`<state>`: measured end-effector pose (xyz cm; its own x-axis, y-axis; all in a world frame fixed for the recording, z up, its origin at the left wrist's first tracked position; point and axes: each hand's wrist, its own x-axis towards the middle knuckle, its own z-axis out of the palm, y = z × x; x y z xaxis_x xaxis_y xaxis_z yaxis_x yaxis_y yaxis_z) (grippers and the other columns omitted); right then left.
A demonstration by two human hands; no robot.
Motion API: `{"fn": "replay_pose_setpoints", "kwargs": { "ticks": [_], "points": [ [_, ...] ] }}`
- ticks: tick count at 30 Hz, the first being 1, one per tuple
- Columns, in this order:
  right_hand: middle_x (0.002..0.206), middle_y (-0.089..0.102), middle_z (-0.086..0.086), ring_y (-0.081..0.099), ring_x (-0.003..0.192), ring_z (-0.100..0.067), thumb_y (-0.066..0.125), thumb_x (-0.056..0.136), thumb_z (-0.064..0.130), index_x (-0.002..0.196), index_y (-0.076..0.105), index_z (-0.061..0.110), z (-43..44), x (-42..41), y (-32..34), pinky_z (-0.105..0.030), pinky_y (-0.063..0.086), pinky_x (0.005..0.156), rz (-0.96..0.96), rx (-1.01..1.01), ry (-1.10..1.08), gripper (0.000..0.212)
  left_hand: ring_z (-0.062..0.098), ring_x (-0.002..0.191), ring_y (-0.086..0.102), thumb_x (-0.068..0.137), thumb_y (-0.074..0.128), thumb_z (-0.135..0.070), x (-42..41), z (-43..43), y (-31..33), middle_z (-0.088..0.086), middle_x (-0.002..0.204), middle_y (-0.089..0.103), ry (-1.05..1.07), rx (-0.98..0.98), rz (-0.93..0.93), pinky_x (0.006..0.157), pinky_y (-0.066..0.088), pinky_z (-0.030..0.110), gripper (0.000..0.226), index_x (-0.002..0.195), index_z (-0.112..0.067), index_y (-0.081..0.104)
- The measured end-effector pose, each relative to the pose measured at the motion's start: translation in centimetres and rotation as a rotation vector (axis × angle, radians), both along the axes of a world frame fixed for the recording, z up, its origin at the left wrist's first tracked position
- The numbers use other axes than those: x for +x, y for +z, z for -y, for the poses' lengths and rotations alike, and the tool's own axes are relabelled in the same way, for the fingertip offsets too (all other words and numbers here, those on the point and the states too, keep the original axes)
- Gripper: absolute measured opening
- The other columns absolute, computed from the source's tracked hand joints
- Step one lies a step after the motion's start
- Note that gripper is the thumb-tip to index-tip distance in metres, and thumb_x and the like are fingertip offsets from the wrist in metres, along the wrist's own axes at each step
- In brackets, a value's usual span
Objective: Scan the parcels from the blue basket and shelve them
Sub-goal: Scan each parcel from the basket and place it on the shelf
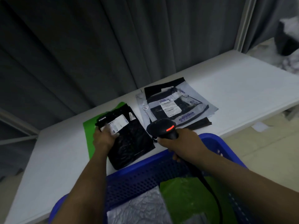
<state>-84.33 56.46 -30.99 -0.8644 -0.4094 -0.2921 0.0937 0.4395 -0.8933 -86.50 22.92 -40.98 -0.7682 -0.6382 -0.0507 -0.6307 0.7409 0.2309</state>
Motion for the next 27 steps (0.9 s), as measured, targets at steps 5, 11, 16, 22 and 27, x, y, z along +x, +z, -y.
{"fn": "replay_pose_setpoints", "kwargs": {
  "ticks": [5, 11, 16, 22, 27],
  "points": [
    [0.052, 0.061, 0.002, 0.058, 0.042, -0.012, 0.071, 0.085, 0.037, 0.066, 0.058, 0.016, -0.6, 0.6, 0.7, -0.021, 0.047, 0.046, -0.017, 0.039, 0.024, 0.031, 0.038, 0.137, 0.03, 0.09, 0.055, -0.053, 0.8, 0.7, -1.0, 0.016, 0.154, 0.025, -0.133, -0.023, 0.278, 0.11, 0.033, 0.047, 0.065, 0.146, -0.026, 0.035],
    [0.042, 0.061, 0.001, 0.058, 0.036, -0.011, 0.073, 0.083, 0.035, 0.065, 0.06, 0.013, -1.9, 2.1, 1.7, -0.019, 0.046, 0.042, -0.084, 0.079, 0.035, 0.032, 0.031, 0.135, 0.038, 0.093, 0.06, -0.033, 6.8, -3.6, 2.3, 0.018, 0.144, 0.045, -0.27, 0.122, -0.005, 0.111, 0.029, 0.032, 0.052, 0.139, -0.009, 0.049],
    [0.052, 0.066, -0.006, 0.06, 0.037, -0.011, 0.074, 0.082, 0.038, 0.069, 0.062, 0.014, -1.5, 5.9, -0.6, -0.016, 0.045, 0.04, -0.071, 0.138, 0.084, 0.03, 0.029, 0.129, 0.046, 0.09, 0.066, -0.019, 17.5, -8.9, 1.7, 0.016, 0.137, 0.052, -0.36, 0.211, -0.191, 0.109, 0.03, 0.028, 0.044, 0.132, -0.009, 0.057],
    [0.075, 0.07, -0.014, 0.07, 0.068, -0.027, 0.074, 0.082, 0.039, 0.084, 0.067, 0.007, 0.2, 12.9, -7.0, -0.033, 0.049, 0.059, -0.028, 0.34, 0.304, 0.032, 0.029, 0.131, 0.044, 0.094, 0.062, -0.021, 29.9, -10.4, -7.6, 0.016, 0.143, 0.046, -0.154, 0.439, 0.055, 0.106, 0.031, 0.024, 0.052, 0.141, -0.006, 0.045],
    [0.094, 0.07, -0.011, 0.065, 0.093, -0.024, 0.069, 0.085, 0.044, 0.074, 0.052, 0.019, 1.0, 16.5, -12.0, -0.025, 0.033, 0.058, -0.046, 0.561, 0.511, 0.032, 0.027, 0.141, 0.031, 0.097, 0.055, -0.028, 36.0, -9.0, -16.5, 0.017, 0.156, 0.026, 0.148, 0.588, 0.309, 0.109, 0.025, 0.024, 0.071, 0.151, -0.002, 0.016]
  ]
}}
